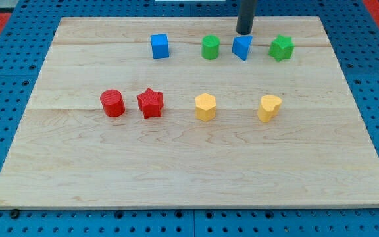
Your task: Place the blue triangle towards the top left corner of the board
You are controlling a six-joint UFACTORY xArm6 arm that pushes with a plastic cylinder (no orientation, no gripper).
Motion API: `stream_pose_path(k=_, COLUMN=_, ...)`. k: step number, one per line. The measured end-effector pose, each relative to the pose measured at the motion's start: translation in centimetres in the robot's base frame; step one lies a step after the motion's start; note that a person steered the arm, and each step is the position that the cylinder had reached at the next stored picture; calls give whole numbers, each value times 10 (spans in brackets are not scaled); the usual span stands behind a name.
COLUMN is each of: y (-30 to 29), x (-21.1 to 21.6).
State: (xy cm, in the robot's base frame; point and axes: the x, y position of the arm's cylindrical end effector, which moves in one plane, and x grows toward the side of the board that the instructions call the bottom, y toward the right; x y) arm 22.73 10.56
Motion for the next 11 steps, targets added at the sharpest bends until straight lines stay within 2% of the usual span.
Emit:
stream_pose_path(k=1, y=-29, x=-23)
stream_pose_path(k=2, y=-46, x=-11)
stream_pose_path(k=3, y=-3, x=19)
stream_pose_path(k=5, y=9, x=44)
stream_pose_path(k=6, y=-6, x=69)
stream_pose_path(k=8, y=32, x=135)
stream_pose_path(k=9, y=1, x=133)
stream_pose_path(k=10, y=-5, x=107)
stream_pose_path(k=11, y=-18, x=103)
